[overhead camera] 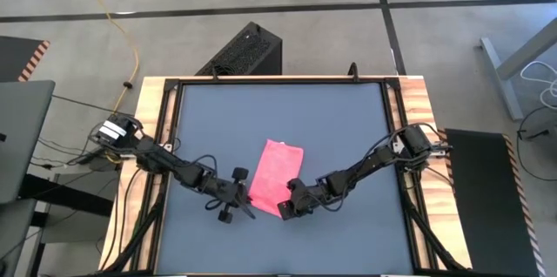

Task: Roll towel
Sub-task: Roll the red microfiber cloth

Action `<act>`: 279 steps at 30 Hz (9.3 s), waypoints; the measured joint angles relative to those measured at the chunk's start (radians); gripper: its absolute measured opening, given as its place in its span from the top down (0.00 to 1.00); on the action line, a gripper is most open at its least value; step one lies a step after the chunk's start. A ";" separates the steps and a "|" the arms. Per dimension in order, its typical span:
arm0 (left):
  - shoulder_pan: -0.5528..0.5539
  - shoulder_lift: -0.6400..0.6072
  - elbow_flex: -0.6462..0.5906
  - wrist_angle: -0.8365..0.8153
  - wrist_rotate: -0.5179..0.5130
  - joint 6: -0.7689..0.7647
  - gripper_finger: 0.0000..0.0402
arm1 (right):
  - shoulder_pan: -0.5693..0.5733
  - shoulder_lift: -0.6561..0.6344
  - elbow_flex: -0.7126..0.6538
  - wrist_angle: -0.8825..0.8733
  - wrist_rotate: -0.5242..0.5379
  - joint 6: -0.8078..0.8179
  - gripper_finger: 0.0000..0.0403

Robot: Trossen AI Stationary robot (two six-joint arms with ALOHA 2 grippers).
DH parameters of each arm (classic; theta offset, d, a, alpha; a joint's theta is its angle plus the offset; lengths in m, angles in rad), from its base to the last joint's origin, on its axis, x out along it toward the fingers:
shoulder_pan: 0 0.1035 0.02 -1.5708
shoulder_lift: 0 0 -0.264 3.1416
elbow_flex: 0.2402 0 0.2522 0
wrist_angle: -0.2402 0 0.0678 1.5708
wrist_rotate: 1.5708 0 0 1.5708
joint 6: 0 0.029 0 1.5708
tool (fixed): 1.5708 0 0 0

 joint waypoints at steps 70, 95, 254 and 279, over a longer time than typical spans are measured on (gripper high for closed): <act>0.170 0.002 0.005 -0.045 0.420 -0.120 1.00 | 0.132 0.041 0.271 -0.406 0.306 -1.146 0.50; 0.237 0.004 0.003 -0.076 0.697 -0.187 1.00 | 0.136 0.111 0.274 -0.378 0.270 -0.736 0.95; 0.249 0.188 0.391 -0.524 0.701 0.049 1.00 | 0.206 0.114 0.393 -0.420 0.212 0.167 0.61; 0.249 0.188 0.392 -0.545 0.709 -0.008 1.00 | 0.288 0.007 0.394 -0.438 0.426 -0.964 0.57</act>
